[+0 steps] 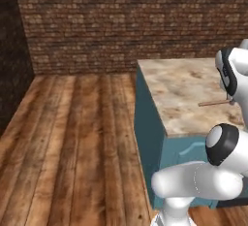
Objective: Take a straw from the drawer in front and place it inside the glass cup on the dining counter.
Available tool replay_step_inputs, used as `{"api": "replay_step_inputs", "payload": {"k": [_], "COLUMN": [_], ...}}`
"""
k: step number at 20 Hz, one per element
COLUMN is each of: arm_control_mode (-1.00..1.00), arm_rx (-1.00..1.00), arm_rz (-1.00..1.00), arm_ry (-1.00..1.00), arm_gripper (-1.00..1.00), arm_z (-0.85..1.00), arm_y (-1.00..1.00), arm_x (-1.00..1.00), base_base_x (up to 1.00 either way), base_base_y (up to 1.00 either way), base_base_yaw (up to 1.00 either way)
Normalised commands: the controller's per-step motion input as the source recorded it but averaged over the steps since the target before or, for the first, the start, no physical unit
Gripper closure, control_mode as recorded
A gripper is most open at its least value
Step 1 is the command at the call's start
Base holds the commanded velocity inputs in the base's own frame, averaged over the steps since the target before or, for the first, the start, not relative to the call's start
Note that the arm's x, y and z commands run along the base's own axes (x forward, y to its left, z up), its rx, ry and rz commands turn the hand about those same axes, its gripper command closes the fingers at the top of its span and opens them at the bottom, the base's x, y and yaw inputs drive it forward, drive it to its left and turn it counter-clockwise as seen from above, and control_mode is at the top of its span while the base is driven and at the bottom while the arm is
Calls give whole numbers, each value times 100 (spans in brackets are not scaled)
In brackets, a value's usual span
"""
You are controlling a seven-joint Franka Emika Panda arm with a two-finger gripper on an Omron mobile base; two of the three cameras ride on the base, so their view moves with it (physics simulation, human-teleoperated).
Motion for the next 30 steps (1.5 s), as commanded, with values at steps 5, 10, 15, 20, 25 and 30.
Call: {"api": "replay_step_inputs", "payload": {"k": [5,10,15,20,25,30], "arm_control_mode": [100,100,100,100,100,100], "arm_rx": [0,0,0,0,0,0], "arm_rz": [0,0,0,0,0,0], "arm_ry": [0,0,0,0,0,0], "arm_gripper": [100,100,100,100,100,100], "arm_z": [0,0,0,0,0,0], "arm_y": [0,0,0,0,0,0], "arm_x": [0,0,0,0,0,0], "base_base_x": [64,51,25,39,63,68], "base_base_y": [76,71,93,88,74,77], "base_base_yaw": [-29,-60,-64,-63,-58,-55]}}
